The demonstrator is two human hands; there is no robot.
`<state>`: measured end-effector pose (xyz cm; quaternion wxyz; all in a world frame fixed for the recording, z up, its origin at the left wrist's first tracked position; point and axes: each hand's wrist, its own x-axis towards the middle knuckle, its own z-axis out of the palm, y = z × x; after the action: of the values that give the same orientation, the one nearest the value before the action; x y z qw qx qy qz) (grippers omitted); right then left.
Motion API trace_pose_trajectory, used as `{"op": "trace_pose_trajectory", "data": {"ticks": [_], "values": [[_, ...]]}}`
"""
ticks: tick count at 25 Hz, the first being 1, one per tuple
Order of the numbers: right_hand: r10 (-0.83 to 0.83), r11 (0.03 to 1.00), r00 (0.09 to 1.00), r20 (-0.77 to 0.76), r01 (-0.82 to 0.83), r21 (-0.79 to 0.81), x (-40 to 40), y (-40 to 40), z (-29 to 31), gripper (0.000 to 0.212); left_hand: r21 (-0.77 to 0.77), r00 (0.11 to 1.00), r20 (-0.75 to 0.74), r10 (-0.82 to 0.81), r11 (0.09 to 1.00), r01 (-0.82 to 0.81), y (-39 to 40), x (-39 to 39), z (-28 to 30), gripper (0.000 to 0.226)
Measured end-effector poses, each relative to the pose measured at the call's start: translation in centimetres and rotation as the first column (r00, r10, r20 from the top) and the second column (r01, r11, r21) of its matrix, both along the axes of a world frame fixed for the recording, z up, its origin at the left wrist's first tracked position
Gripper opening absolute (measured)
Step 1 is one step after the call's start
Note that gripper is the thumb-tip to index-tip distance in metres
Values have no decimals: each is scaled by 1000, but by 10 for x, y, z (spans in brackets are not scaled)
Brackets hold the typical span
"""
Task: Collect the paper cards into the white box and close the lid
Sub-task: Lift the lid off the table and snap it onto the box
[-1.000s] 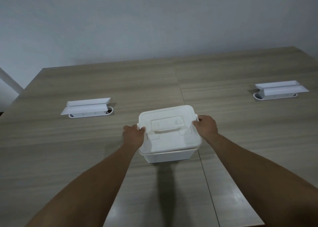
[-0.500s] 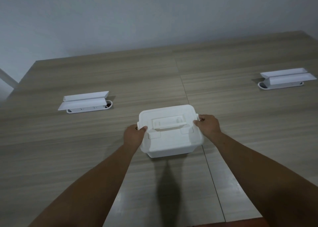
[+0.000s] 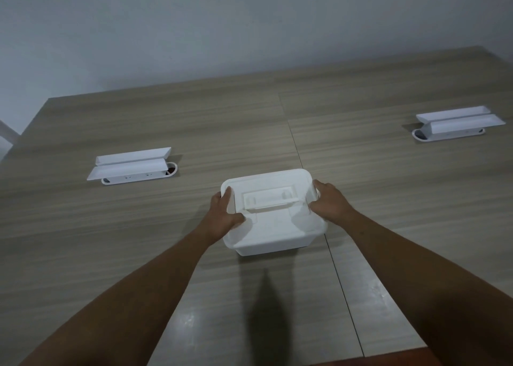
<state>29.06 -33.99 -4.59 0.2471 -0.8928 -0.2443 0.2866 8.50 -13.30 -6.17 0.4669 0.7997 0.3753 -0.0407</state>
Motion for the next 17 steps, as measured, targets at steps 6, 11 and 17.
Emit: {"op": "trace_pose_trajectory", "data": {"ticks": [6,11,17], "values": [[-31,999,999,19,32,-33,-5,10,2,92,87,998,-65,25,996,-19,-2,11,1,102],[-256,964,962,-95,261,48,-5,24,-9,91,-40,952,59,302,953,-300,0,20,-1,96],[-353,868,756,-551,485,109,-2,10,-14,73,-437,850,-180,496,734,-521,6,10,-1,91]]}}
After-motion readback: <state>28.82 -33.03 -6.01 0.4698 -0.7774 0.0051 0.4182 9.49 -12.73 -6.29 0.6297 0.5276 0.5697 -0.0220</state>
